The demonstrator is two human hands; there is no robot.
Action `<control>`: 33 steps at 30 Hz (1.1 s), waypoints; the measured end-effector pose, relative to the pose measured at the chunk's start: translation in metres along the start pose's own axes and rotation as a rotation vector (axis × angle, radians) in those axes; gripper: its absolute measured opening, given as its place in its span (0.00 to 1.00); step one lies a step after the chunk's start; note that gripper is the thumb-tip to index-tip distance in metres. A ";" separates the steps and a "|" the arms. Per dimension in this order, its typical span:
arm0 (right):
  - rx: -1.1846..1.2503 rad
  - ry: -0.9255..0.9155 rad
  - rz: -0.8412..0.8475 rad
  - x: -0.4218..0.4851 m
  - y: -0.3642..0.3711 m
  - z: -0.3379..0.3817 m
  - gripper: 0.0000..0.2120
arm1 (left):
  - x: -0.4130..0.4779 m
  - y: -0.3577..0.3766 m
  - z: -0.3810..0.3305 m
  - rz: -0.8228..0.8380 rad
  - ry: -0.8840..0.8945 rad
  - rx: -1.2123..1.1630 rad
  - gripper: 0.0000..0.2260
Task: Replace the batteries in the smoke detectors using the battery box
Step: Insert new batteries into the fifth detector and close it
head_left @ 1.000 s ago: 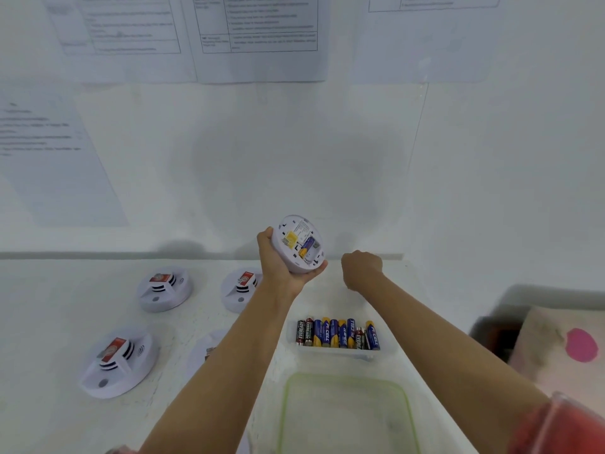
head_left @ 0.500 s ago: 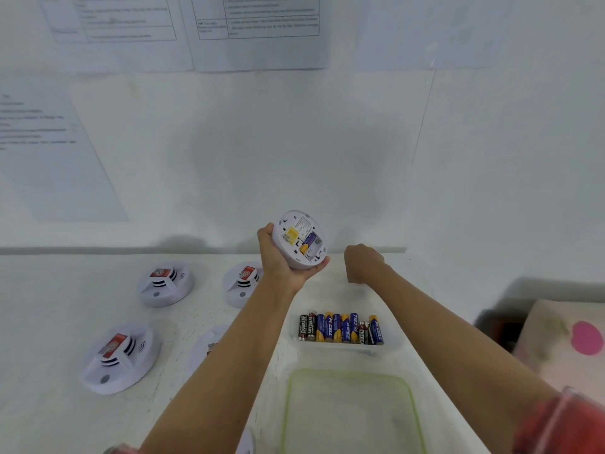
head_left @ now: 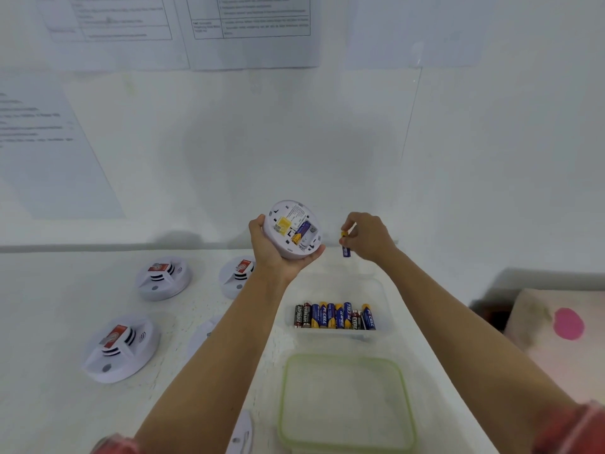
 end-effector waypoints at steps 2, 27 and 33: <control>0.103 0.005 -0.069 -0.001 -0.007 0.002 0.06 | -0.004 0.002 0.000 0.015 -0.002 0.006 0.22; 0.411 -0.079 -0.237 -0.038 -0.002 0.072 0.07 | -0.031 -0.008 0.003 0.058 -0.010 0.067 0.24; 0.388 -0.005 -0.242 -0.042 0.008 0.075 0.08 | -0.032 -0.008 0.004 0.048 -0.001 0.057 0.23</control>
Point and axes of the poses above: each hand's wrist, its own x-axis towards the middle knuckle, its own y-axis out of the palm, z = x × y, the point moved 2 cm from there along x, towards the middle knuckle, and after that the axes turned 10 degrees about -y, right-handed, at the moved point
